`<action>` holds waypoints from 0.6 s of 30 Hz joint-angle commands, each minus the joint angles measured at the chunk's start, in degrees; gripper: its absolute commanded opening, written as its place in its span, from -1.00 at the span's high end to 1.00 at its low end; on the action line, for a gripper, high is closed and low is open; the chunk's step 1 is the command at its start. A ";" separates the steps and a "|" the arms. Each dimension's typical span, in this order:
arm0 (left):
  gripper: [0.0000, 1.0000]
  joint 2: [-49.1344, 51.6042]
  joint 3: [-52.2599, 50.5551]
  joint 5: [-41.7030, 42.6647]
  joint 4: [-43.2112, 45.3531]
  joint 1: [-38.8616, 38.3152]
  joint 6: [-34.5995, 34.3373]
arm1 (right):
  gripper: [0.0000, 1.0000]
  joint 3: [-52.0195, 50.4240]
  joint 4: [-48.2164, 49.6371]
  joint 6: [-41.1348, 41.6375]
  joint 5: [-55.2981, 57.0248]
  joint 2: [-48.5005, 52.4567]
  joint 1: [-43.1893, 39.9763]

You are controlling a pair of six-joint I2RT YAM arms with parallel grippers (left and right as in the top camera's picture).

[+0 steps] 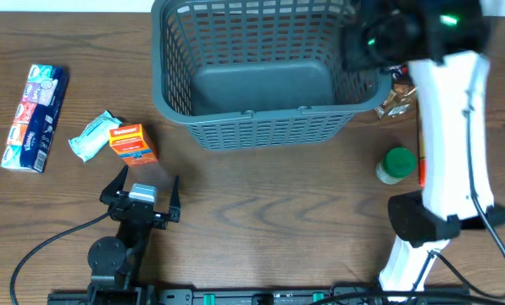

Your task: Pack container

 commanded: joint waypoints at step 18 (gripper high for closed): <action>-0.97 -0.26 -1.18 0.35 -1.53 -0.09 0.74 | -0.98 7.19 6.05 -23.30 -4.07 0.81 -26.69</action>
